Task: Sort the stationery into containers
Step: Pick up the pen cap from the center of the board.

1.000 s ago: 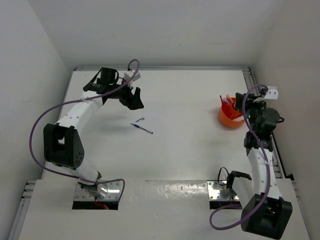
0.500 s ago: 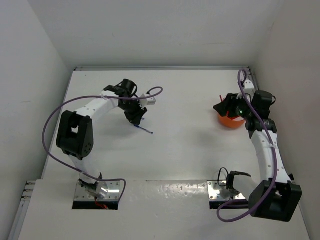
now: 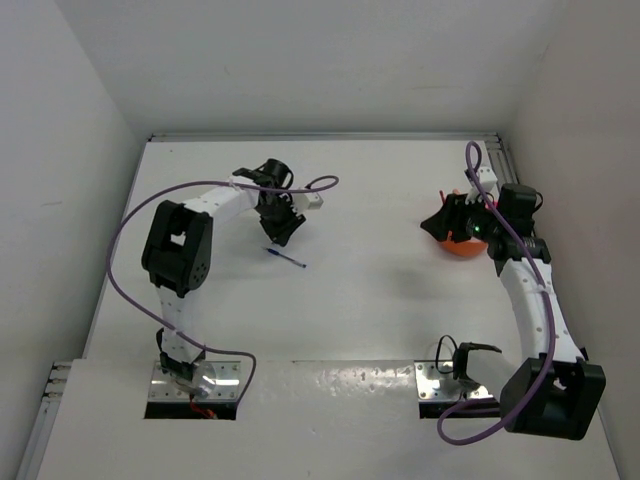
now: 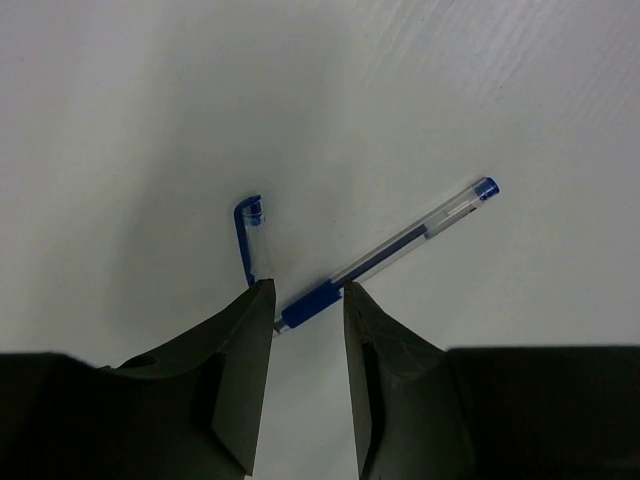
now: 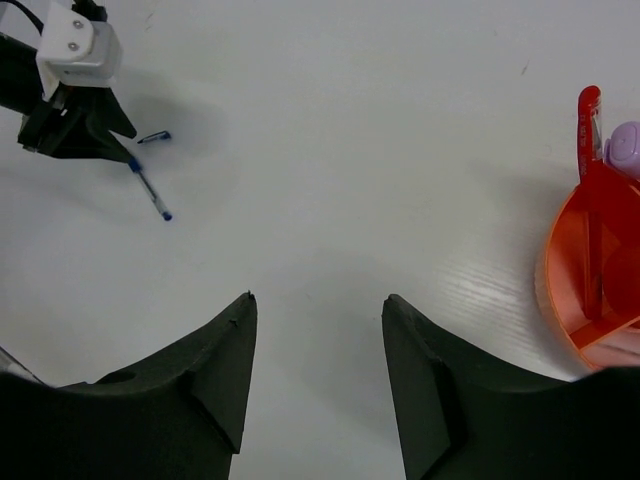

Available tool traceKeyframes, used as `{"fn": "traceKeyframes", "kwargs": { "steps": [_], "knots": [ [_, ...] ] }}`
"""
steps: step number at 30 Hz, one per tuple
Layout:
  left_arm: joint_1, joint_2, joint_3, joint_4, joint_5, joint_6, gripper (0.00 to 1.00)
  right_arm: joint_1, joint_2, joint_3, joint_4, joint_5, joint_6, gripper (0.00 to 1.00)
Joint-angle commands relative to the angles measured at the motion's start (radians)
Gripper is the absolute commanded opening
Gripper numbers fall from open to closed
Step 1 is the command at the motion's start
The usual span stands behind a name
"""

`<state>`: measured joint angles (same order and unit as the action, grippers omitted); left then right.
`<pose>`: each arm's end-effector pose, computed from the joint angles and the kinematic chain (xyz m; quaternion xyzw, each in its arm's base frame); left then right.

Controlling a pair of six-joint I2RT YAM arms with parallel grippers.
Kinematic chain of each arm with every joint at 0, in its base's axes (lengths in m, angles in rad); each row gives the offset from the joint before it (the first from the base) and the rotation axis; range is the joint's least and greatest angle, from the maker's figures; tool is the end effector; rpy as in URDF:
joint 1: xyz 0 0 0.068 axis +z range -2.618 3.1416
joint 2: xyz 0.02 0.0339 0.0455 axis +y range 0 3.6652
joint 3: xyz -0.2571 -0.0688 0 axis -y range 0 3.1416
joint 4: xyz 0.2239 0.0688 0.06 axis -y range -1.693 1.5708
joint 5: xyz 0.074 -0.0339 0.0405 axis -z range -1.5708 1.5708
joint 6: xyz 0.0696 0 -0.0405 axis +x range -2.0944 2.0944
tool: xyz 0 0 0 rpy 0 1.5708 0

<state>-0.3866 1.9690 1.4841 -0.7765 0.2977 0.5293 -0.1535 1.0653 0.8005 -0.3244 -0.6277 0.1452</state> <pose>0.3522 -0.1654 0.1653 0.4525 0.8663 -0.1353 0.1624 0.2391 0.0044 0.2653 -0.0191 0.8512 0.2704 0.4494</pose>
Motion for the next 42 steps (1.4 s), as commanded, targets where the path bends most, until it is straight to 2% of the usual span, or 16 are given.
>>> {"fn": "traceKeyframes", "kwargs": {
  "steps": [1, 7, 15, 24, 29, 34, 38, 42],
  "knots": [
    [-0.009, 0.024, 0.033, 0.013, -0.015, -0.028, 0.41, 0.005, 0.002, 0.032, 0.007, -0.004, -0.024, 0.53],
    [-0.017, 0.086, 0.088, 0.031, -0.026, -0.055, 0.43, 0.006, 0.001, 0.026, -0.010, -0.004, -0.032, 0.53],
    [-0.044, 0.139, 0.120, 0.048, -0.115, -0.092, 0.43, 0.006, -0.005, 0.025, -0.018, -0.004, -0.038, 0.54],
    [-0.031, 0.197, 0.154, -0.024, -0.177, -0.117, 0.38, 0.014, 0.007, 0.040, -0.033, -0.010, -0.064, 0.54],
    [-0.028, 0.195, 0.134, -0.030, -0.200, -0.114, 0.49, 0.048, 0.015, 0.040, -0.041, -0.004, -0.084, 0.55],
    [-0.026, 0.202, 0.134, -0.041, -0.200, -0.101, 0.53, 0.069, 0.028, 0.058, -0.051, 0.002, -0.095, 0.56],
    [-0.024, 0.208, 0.137, -0.046, -0.192, -0.089, 0.45, 0.074, 0.032, 0.060, -0.047, 0.003, -0.093, 0.56],
    [-0.020, 0.237, 0.162, -0.070, -0.177, -0.075, 0.28, 0.080, 0.035, 0.063, -0.047, 0.005, -0.095, 0.55]
  ]
}}
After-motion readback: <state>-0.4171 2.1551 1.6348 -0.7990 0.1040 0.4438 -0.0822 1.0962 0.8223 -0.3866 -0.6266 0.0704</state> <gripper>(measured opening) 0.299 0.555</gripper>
